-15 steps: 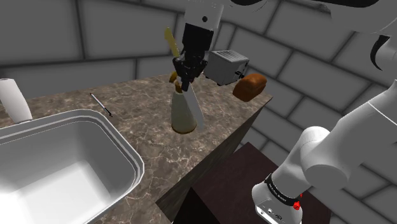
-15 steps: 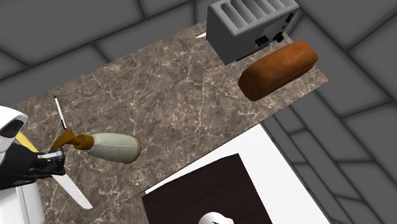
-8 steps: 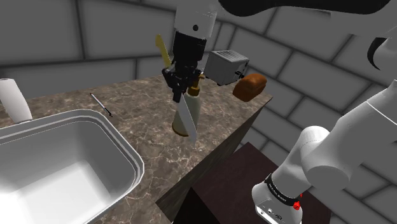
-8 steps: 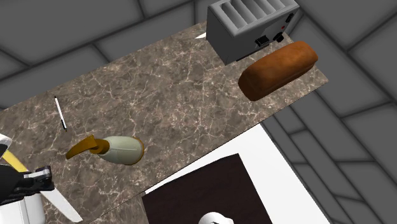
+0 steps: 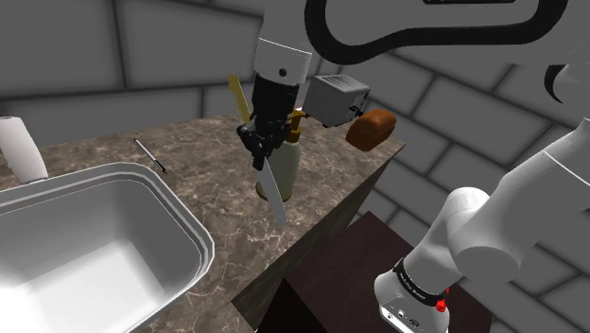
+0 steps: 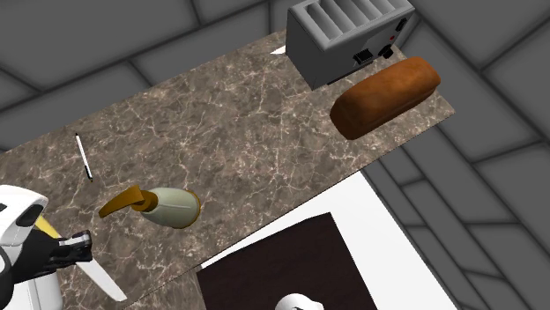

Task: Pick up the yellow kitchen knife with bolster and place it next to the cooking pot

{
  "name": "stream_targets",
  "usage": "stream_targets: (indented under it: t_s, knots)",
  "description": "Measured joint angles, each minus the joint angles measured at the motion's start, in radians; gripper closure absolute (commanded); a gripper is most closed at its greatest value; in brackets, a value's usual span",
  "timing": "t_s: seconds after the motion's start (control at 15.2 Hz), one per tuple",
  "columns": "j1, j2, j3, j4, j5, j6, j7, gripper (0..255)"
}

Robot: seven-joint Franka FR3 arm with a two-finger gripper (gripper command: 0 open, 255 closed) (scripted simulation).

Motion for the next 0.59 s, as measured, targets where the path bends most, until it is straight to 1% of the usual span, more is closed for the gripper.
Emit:
stream_targets:
  t_s: [0.59]
  knots:
    - [0.003,0.024,0.007,-0.094,0.002,0.117,-0.01,255]
